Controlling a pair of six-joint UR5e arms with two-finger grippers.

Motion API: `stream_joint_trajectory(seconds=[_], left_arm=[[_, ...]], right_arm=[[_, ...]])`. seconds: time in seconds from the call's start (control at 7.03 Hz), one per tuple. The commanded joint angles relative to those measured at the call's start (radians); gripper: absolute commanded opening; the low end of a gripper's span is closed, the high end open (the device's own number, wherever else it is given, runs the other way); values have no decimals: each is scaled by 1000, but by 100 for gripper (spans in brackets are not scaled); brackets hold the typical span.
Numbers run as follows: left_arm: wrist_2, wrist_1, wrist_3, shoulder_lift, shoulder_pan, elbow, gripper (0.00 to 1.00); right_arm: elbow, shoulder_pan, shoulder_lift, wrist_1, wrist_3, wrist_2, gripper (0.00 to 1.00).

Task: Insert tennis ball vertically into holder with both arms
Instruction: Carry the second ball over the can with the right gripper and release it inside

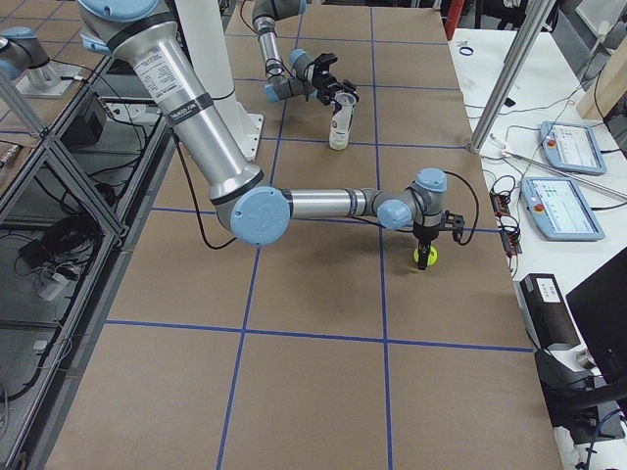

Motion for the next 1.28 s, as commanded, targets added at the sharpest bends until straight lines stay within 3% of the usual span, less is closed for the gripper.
stream_joint_trajectory(seconds=[0.0,0.28,0.43,0.57,0.71,1.0,1.14], left_arm=[[0,0,0,2,0,-1,91],[2,0,3,-1,0,-5,91],[2,0,3,-8,2,-22,91],[2,2,5,-3,2,-16,91],[0,0,5,2,0,-16,91],[2,0,3,2,2,-16,91],[2,0,3,2,2,-15,91]], right_arm=[[1,0,0,3,0,0,4],[44,8,0,0,6,6,0],[149,11,-37,-29,12,14,0],[196,11,-57,-60,12,24,0],[260,9,-52,-96,76,90,0],[512,-20,-55,-287,237,162,0],[679,-93,-54,-411,365,179,0]])
